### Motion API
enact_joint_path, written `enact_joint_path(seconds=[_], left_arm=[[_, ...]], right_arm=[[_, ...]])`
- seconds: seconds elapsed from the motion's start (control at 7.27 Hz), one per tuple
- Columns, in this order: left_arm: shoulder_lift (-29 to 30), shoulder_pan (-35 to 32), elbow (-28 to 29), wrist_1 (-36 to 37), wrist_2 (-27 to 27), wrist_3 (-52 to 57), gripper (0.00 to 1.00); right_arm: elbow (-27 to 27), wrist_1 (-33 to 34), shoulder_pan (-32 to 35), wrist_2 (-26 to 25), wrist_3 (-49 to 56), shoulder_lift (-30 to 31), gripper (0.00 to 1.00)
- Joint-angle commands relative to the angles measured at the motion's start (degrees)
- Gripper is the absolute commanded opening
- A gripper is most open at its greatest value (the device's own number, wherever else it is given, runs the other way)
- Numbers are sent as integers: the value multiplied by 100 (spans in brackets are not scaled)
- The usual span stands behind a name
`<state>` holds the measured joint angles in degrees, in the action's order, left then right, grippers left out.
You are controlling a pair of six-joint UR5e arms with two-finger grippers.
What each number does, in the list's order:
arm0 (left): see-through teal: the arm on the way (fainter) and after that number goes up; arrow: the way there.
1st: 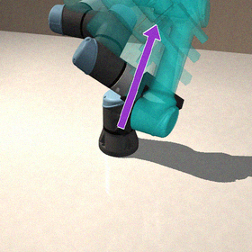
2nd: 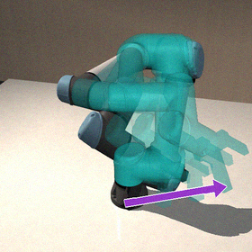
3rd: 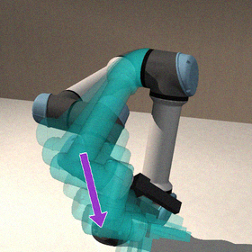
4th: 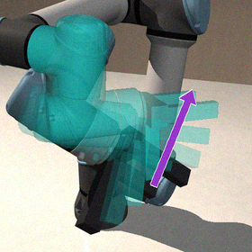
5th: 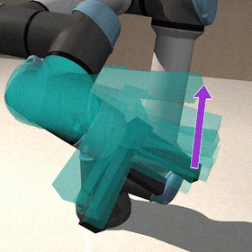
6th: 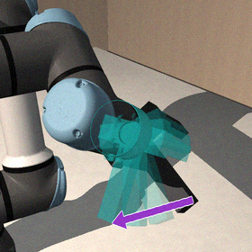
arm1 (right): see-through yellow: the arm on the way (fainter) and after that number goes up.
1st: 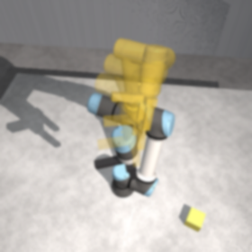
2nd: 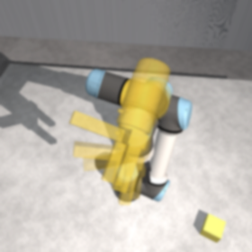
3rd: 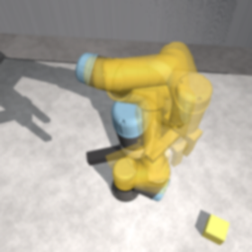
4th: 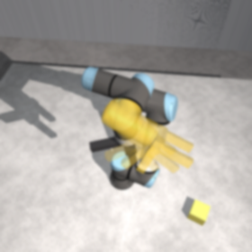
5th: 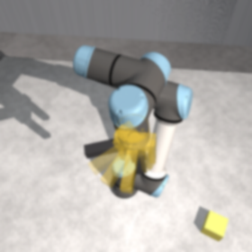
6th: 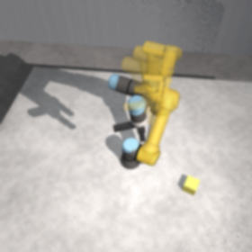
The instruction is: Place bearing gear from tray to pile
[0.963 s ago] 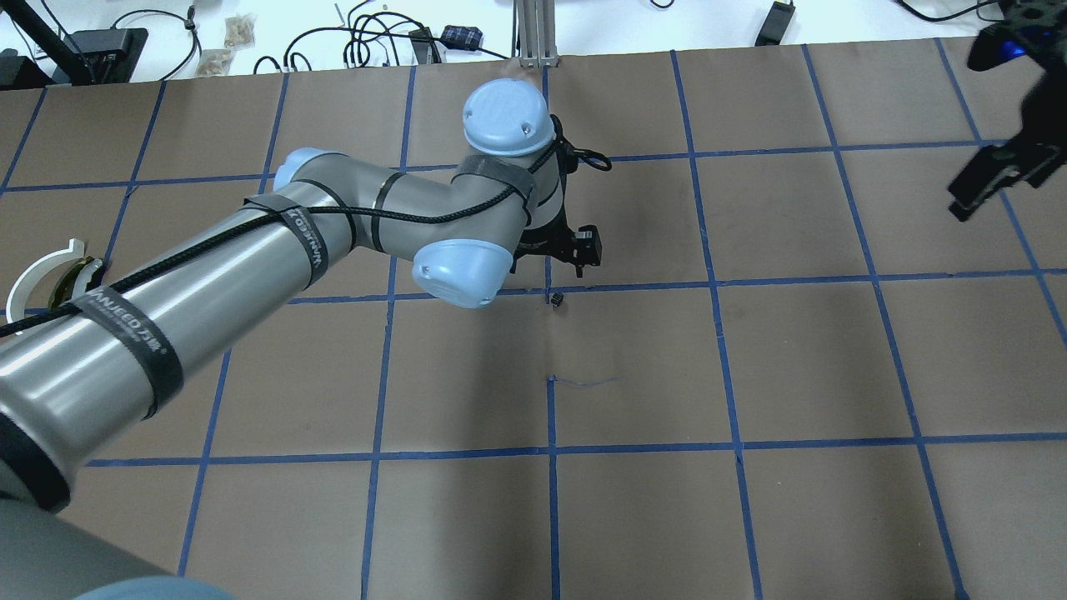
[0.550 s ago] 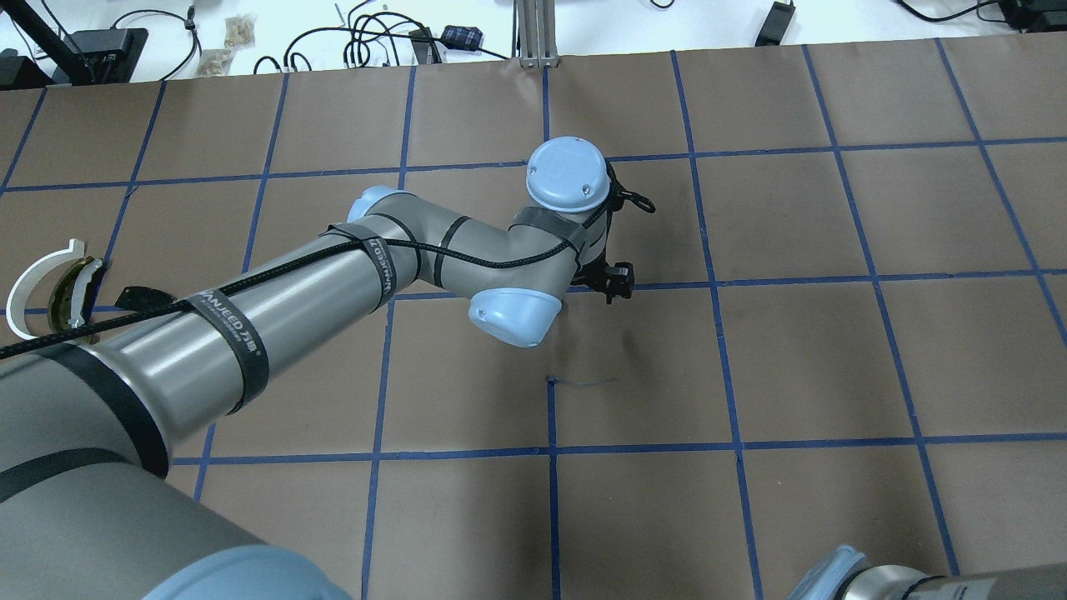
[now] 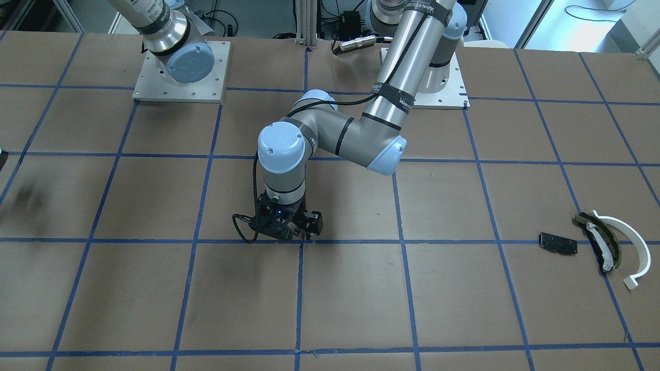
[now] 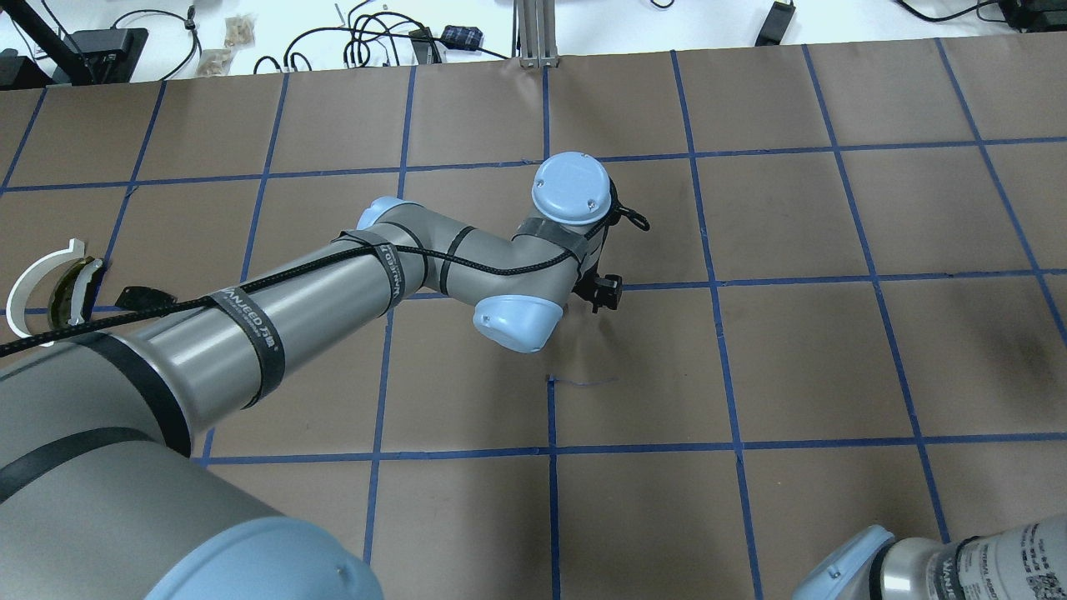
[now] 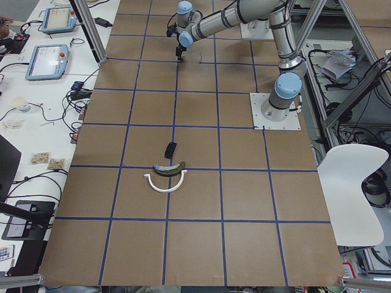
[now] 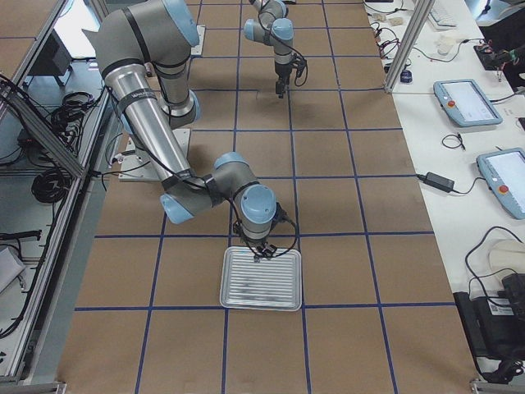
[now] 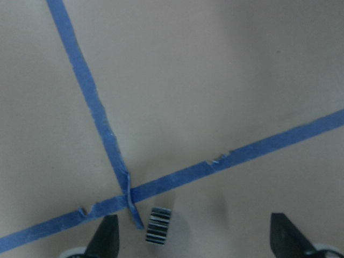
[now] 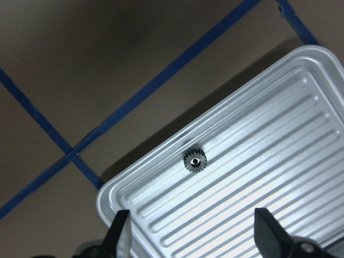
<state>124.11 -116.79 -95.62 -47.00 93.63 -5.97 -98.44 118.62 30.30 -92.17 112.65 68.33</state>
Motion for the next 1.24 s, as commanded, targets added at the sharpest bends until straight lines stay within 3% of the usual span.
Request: enact_joint_path(seconds=[0.0,0.14,0.41,0.83,0.96,1.1], left_arm=[[61,42,8,7,85,43,42],[-9,68,17,-19,224,0,8],[-36,121,-9,-46,305,69,4],[-202,436,17,-90,226,148,5],[-438,699,78,-386,217,366,5],[-797,1224,-8,-911,208,708,4]], right_arm=[[-87,250,-50,15,503,-328,81],[-105,241,-50,24,504,-381,80],[-184,293,-50,278,660,-408,80],[-387,1013,-59,569,661,-575,78],[-395,1014,-50,569,653,-601,78],[-395,1014,-50,569,644,-602,71]])
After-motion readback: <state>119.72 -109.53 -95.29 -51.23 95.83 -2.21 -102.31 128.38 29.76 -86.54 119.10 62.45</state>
